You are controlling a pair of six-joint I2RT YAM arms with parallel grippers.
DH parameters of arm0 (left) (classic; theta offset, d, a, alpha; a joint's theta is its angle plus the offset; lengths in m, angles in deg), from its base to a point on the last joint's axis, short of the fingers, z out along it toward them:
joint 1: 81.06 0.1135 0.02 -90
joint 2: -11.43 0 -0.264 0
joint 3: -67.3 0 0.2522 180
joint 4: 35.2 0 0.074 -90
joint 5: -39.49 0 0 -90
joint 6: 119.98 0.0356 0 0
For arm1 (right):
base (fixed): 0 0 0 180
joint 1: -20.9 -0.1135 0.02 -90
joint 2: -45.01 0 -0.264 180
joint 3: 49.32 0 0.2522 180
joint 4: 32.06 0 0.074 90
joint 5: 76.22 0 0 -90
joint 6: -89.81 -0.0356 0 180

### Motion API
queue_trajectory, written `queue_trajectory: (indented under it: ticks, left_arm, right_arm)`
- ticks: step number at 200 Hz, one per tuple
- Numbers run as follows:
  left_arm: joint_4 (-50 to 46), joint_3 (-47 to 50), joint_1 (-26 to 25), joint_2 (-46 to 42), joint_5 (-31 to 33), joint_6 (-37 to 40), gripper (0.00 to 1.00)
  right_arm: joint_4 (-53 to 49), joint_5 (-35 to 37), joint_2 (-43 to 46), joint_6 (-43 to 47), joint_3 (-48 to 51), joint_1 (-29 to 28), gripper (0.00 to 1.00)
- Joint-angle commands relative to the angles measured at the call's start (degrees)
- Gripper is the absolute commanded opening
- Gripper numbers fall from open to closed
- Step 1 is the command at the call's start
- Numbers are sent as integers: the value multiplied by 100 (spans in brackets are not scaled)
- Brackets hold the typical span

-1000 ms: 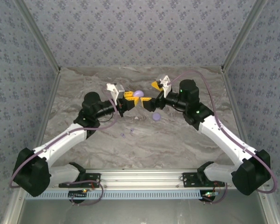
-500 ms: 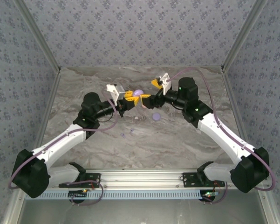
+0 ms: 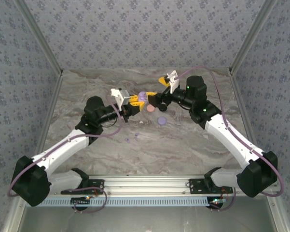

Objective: Insert the wireless bluetooth earbuds into the charging case

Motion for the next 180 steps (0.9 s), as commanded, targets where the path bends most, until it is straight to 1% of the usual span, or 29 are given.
queue_trajectory:
  ticks: [1,19,41,54,70,88,116,138,142,159,180]
  left_arm:
    - [-35,89,-46,-208,221,162,0]
    - [-50,202,-42,-329,568,189,0]
    - [-211,385,-41,-582,1189,256,0]
    - [-399,498,-41,-797,1578,287,0]
    - [-595,689,-41,-1097,1999,301,0]
    - [-806,930,-37,-1512,2382,254,0]
    - [-1307,1207,-35,-2252,2750,239,0]
    - [-1604,1334,-32,-2802,2943,283,0]
    - [-1641,1349,-37,-2898,2968,285,0]
    - [-1788,1397,-33,-3230,3069,343,0]
    - [-1919,1402,-32,-3449,3141,392,0]
  right_arm:
    - [-110,-45,189,-113,-157,88,100]
    - [-163,-32,365,-321,-61,172,100]
    - [-442,332,550,-939,19,218,100]
    - [-653,332,596,-1159,96,228,100]
    - [-1107,229,516,-1238,94,205,100]
    - [-1810,345,294,-1370,16,87,100]
    - [-2709,655,-256,-1484,-113,-374,89]
    - [-3365,886,-963,-1685,-376,-817,77]
    - [-3447,881,-1111,-1735,-594,-881,75]
    - [-3733,892,-1726,-1996,-892,-1218,63]
    - [-3894,1022,-2404,-2172,-1201,-1588,56]
